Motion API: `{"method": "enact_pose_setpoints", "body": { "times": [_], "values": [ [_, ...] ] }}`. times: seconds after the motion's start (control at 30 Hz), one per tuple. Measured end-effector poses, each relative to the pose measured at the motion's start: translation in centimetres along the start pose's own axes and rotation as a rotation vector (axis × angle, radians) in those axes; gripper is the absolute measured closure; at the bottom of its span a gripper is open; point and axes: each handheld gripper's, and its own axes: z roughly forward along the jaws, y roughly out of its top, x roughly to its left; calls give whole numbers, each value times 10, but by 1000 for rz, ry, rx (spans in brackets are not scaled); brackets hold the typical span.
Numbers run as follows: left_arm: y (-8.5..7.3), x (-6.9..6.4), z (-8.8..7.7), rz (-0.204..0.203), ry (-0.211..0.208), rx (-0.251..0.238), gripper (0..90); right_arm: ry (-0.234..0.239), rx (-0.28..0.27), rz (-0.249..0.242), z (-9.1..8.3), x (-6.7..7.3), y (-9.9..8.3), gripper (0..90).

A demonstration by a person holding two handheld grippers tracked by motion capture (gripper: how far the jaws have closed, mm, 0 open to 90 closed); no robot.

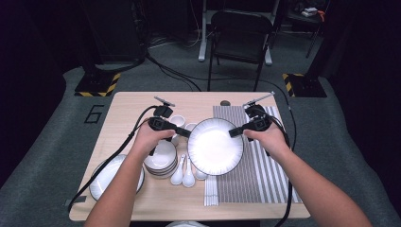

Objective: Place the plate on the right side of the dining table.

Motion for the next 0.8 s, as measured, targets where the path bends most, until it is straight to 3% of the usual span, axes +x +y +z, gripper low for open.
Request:
{"method": "enact_pose_setpoints", "body": {
  "times": [0.47,0.8],
  "values": [
    [-1,-2,-9,22,37,-12,675,-38,0,26,-7,-12,-2,832],
    [-3,-6,-19,46,61,-22,660,-103,3,60,-15,-26,-4,831]
  ]
}}
